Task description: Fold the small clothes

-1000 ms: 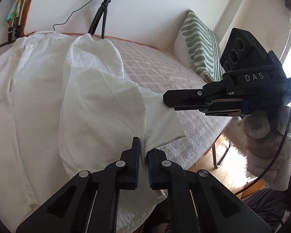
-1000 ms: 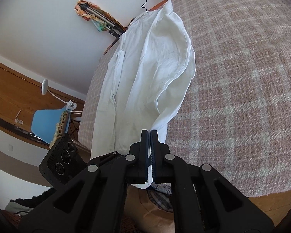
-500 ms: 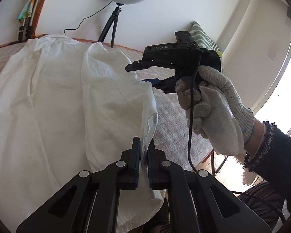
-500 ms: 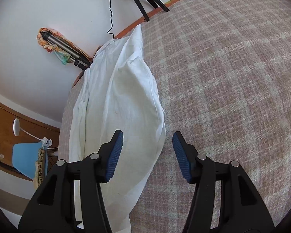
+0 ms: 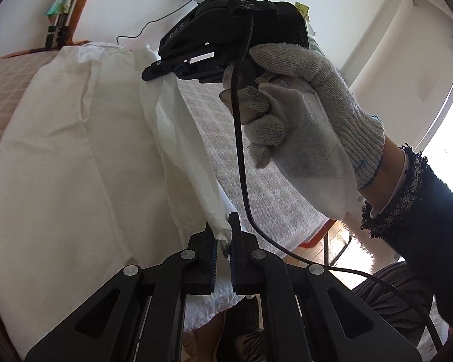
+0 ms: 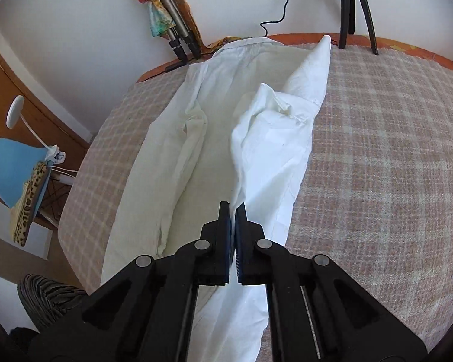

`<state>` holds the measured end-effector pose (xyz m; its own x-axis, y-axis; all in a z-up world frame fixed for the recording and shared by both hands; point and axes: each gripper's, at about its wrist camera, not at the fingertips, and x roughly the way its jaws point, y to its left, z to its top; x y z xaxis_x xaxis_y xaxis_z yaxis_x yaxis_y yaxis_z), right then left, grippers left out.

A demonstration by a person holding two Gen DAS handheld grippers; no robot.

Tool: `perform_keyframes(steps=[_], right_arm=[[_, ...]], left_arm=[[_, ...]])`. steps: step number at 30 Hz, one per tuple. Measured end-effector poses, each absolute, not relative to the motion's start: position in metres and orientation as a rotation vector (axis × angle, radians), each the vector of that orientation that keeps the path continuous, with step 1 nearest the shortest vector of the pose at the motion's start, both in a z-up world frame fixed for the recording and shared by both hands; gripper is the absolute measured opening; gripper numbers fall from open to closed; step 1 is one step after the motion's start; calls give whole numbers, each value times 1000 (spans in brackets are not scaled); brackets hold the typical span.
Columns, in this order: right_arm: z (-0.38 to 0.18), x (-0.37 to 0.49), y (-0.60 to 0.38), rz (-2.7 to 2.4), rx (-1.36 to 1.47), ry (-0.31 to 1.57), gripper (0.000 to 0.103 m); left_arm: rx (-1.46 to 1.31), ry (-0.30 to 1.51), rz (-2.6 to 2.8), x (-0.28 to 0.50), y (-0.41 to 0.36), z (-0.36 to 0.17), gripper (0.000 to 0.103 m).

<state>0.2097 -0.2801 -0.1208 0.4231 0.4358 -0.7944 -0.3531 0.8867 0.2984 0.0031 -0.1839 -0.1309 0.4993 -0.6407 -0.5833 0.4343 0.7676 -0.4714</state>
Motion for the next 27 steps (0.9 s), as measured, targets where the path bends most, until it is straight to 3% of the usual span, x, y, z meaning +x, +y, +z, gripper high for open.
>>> perform_keyframes(steps=[10, 13, 15, 27], right_arm=[[-157, 221, -227, 514, -50, 1109, 8], [-148, 221, -238, 573, 44, 1118, 28], [-132, 215, -252, 601, 104, 1072, 34], [-98, 221, -367, 459, 339, 946, 35]], left_arm=[[-321, 876, -617, 7, -154, -145, 5], [-326, 895, -641, 5, -152, -146, 5], [-305, 912, -683, 1, -153, -143, 5], [-122, 884, -705, -20, -104, -94, 7]])
